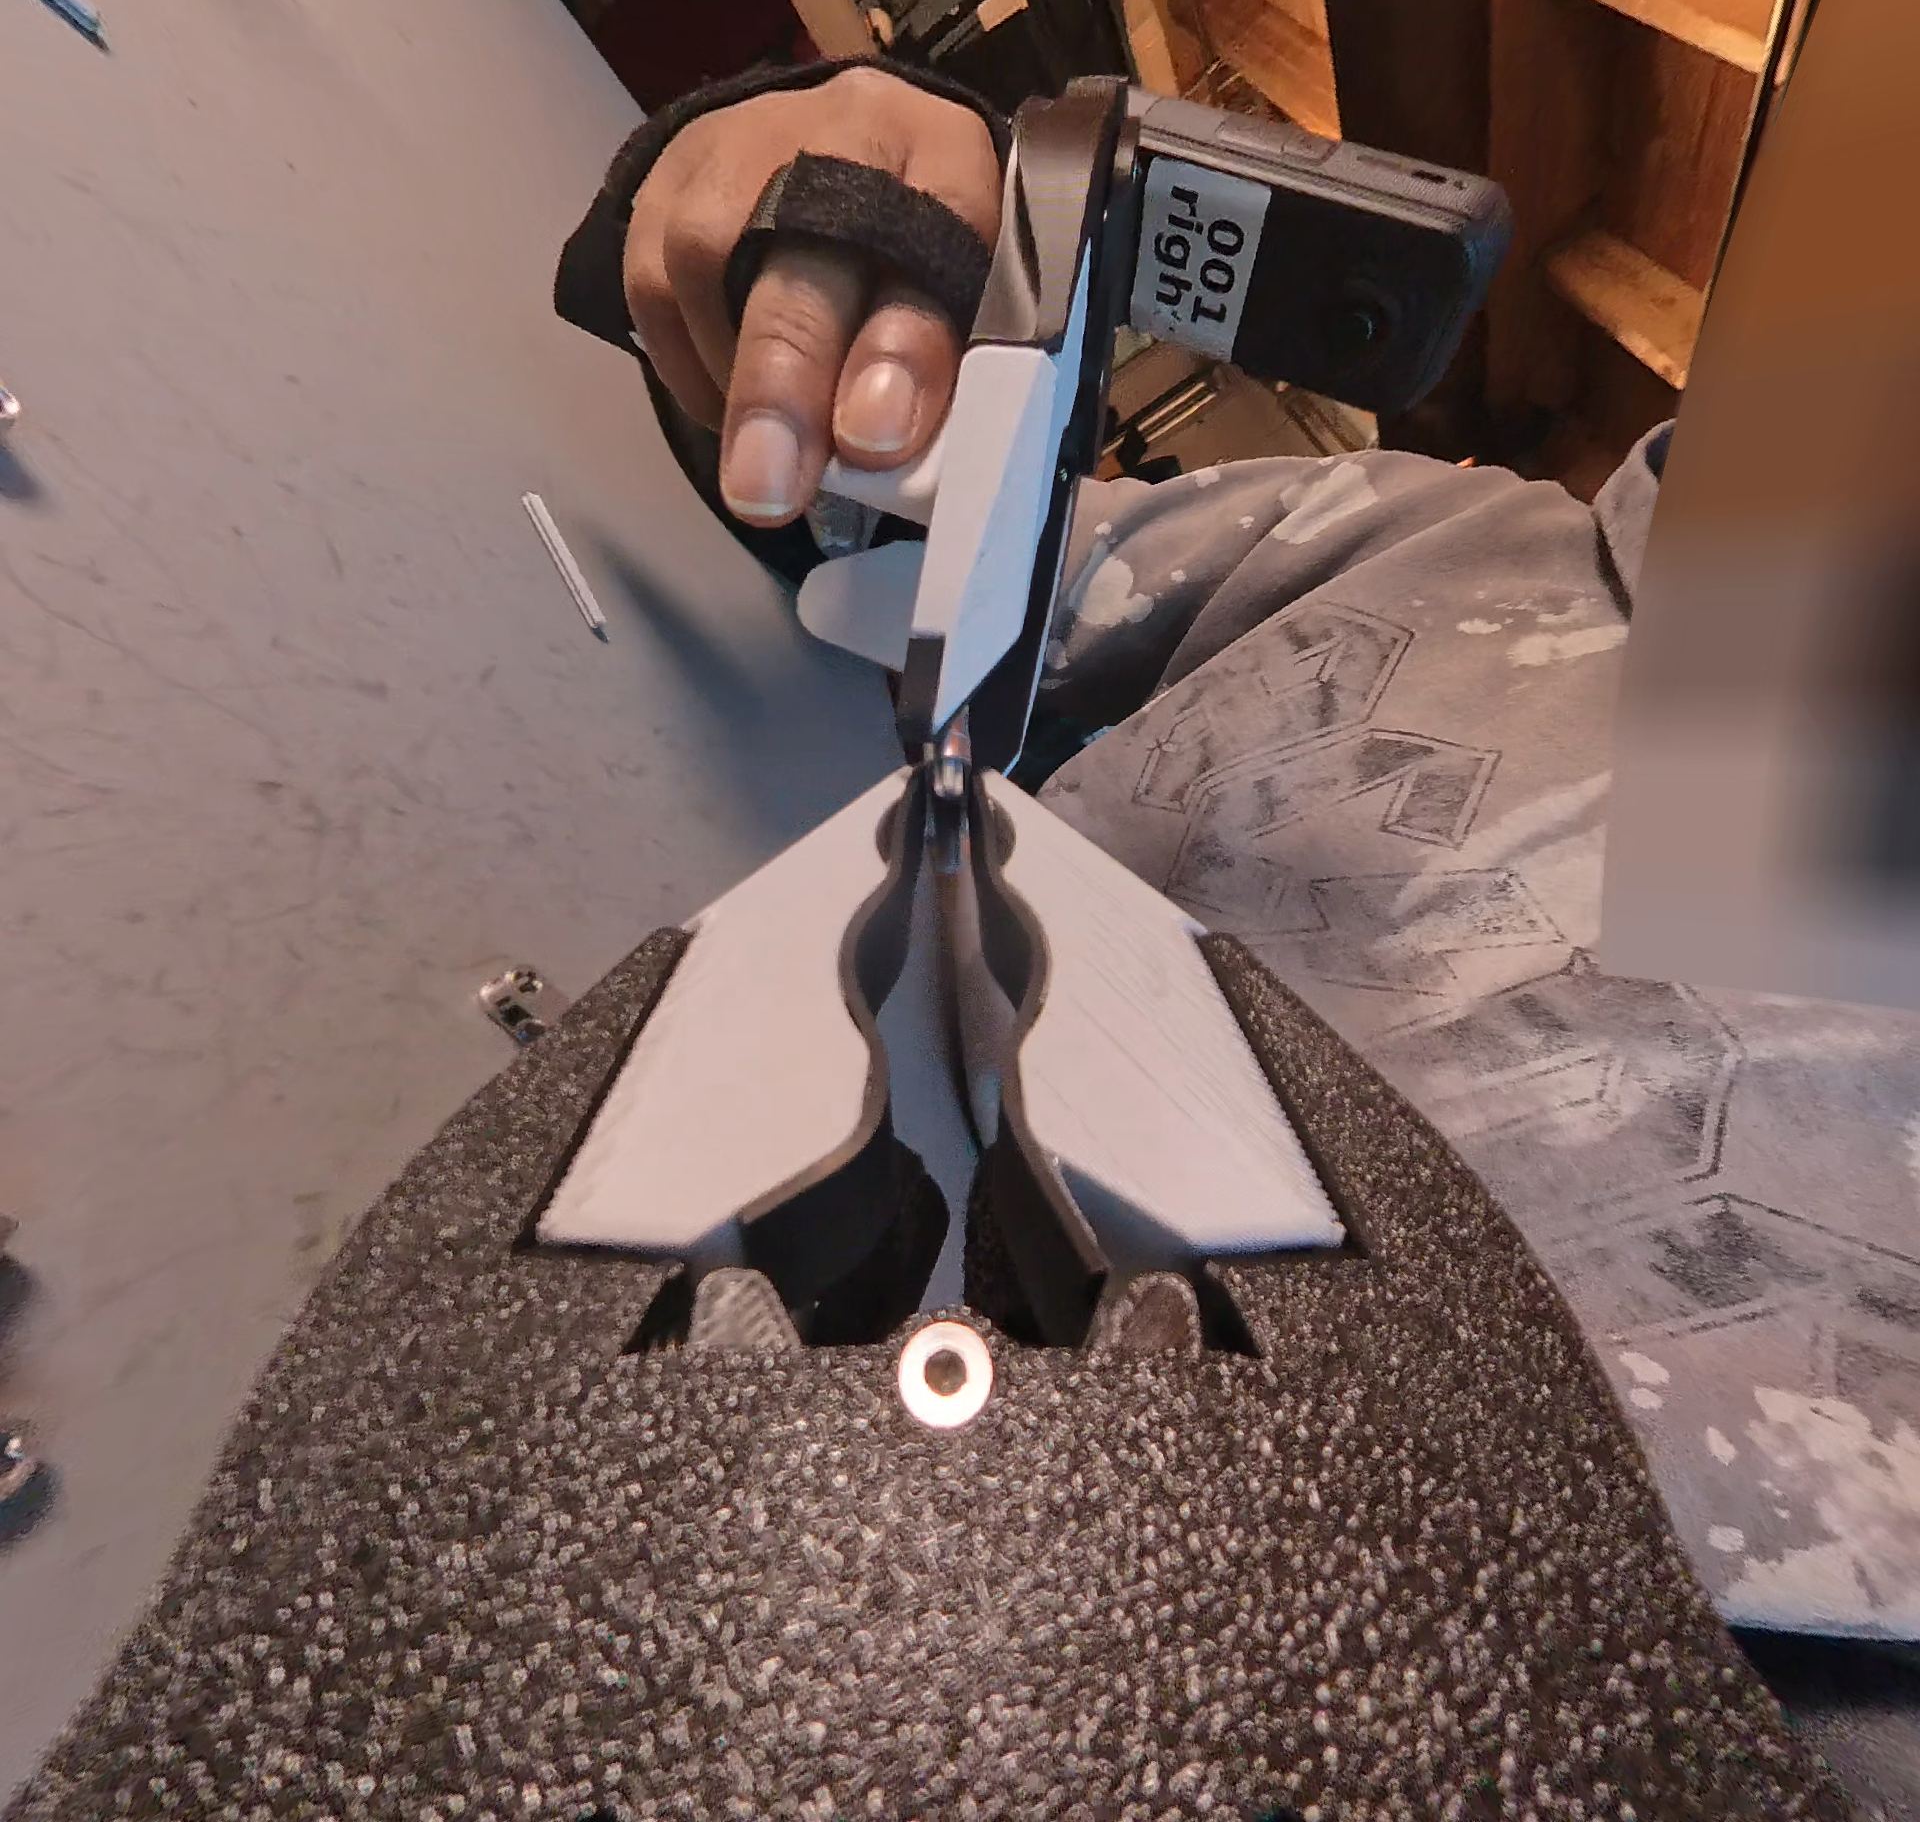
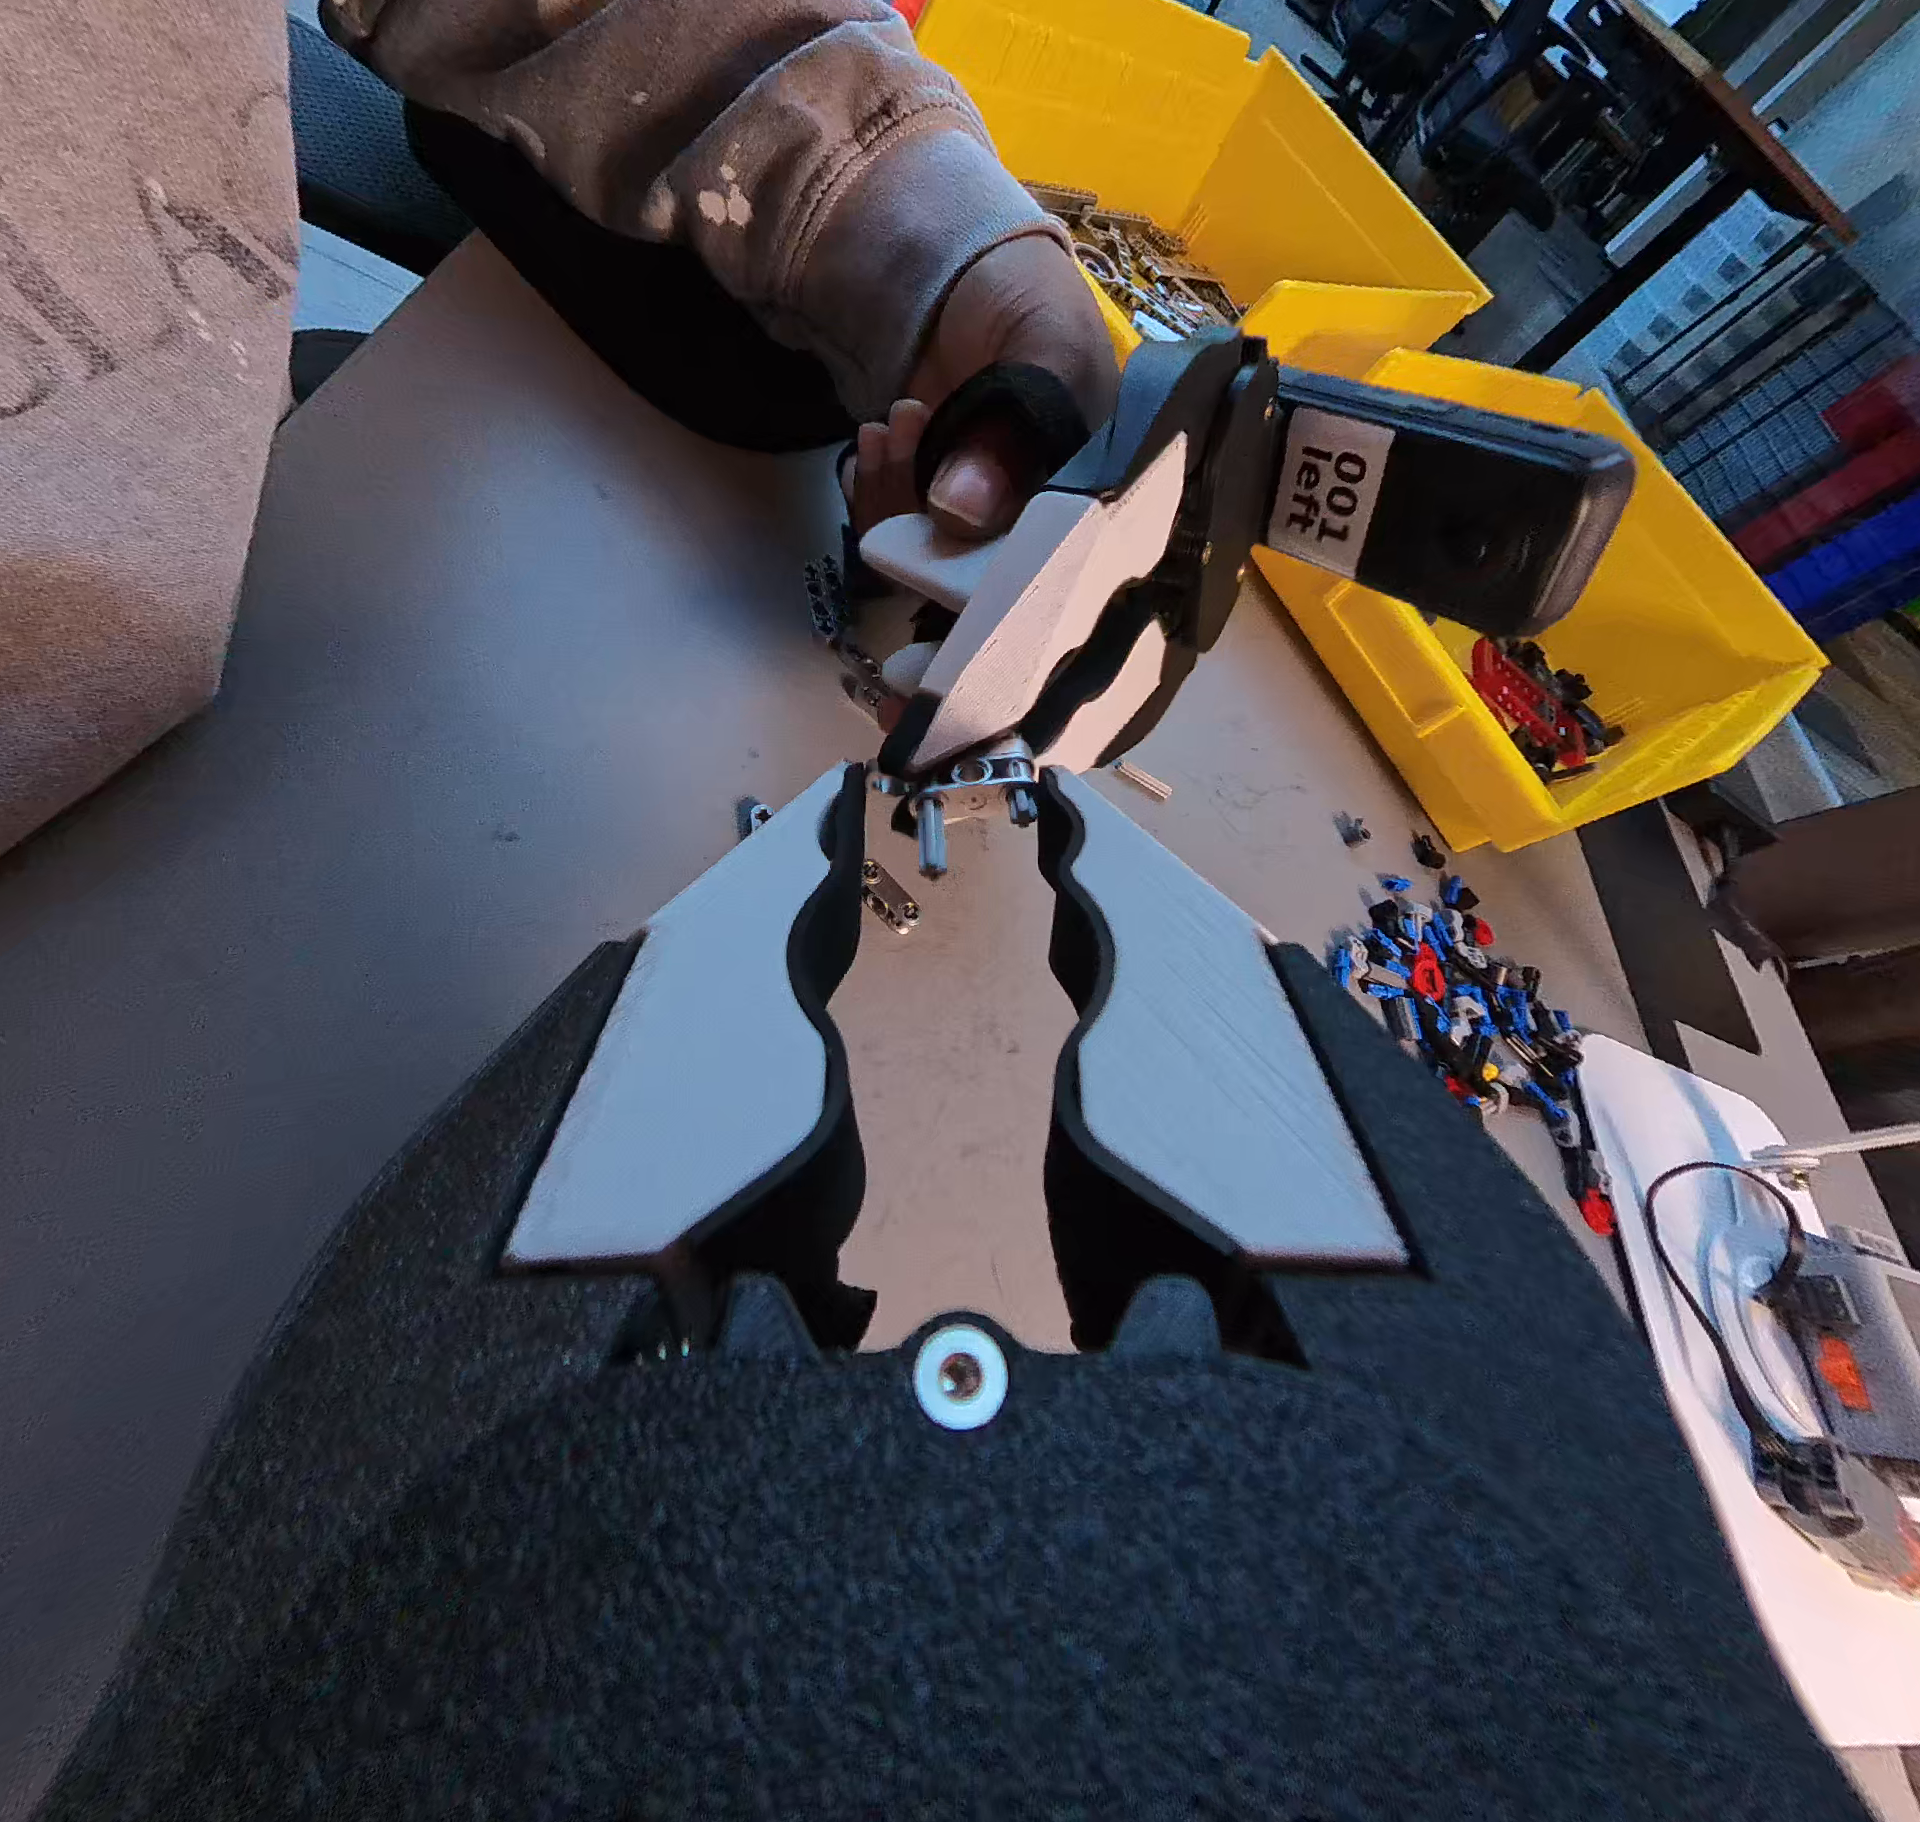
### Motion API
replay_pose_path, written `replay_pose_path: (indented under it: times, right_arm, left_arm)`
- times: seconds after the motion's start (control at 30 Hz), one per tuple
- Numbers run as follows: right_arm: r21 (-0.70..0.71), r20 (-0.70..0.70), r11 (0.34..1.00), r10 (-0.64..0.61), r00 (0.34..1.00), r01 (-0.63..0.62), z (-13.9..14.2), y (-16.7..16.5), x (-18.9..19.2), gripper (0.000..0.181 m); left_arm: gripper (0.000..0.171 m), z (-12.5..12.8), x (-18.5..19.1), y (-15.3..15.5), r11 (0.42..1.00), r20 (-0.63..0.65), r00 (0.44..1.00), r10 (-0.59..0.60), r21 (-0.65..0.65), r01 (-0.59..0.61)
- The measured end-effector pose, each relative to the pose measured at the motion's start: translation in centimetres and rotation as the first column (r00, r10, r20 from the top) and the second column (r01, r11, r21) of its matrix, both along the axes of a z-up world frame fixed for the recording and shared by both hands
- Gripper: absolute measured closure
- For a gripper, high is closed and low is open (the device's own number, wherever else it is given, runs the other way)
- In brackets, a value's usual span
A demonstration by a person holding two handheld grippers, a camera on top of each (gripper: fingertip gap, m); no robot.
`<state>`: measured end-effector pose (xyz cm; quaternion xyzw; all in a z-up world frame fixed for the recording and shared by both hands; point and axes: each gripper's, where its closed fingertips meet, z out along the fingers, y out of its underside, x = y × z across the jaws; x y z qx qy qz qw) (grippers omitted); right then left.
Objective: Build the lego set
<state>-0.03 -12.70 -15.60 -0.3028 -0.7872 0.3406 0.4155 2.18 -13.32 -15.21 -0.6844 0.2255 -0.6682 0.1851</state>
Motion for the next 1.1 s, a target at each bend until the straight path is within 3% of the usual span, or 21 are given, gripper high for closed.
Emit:
replay_pose_path:
  times: [0.43, 0.83, 0.93, 1.0, 1.1]
  right_arm:
    - [-0.055, -0.014, 0.996, -0.069, 0.998, 0.068, 0.0, 1.4, -0.2, 0.160]
    - [0.021, -0.021, 0.993, -0.113, 0.993, 0.113, -0.3, 1.9, -0.5, 0.160]
    - [-0.036, -0.025, 0.991, -0.127, 0.992, 0.126, 0.0, 2.3, -0.5, 0.160]
    - [-0.076, -0.031, 0.987, -0.147, 0.989, 0.145, 0.2, 3.1, -0.4, 0.159]
    - [-0.132, -0.008, 0.975, -0.182, 0.983, 0.180, 0.1, 4.7, 0.2, 0.160]
  left_arm:
    - [0.166, 0.3, -0.6, 1.1, 0.997, 0.044, 0.997, 0.060, -0.055, -0.058]
    - [0.166, -0.3, -0.9, 1.7, 0.991, 0.017, 0.995, 0.101, -0.088, -0.099]
    - [0.159, 0.2, -1.5, 2.3, 0.990, -0.001, 0.990, 0.138, 0.008, -0.138]
    - [0.152, 0.4, -2.7, 3.0, 0.971, -0.071, 0.977, 0.199, 0.147, -0.187]
    - [0.147, 0.0, -6.2, 5.2, 0.885, -0.240, 0.895, 0.377, 0.377, -0.272]
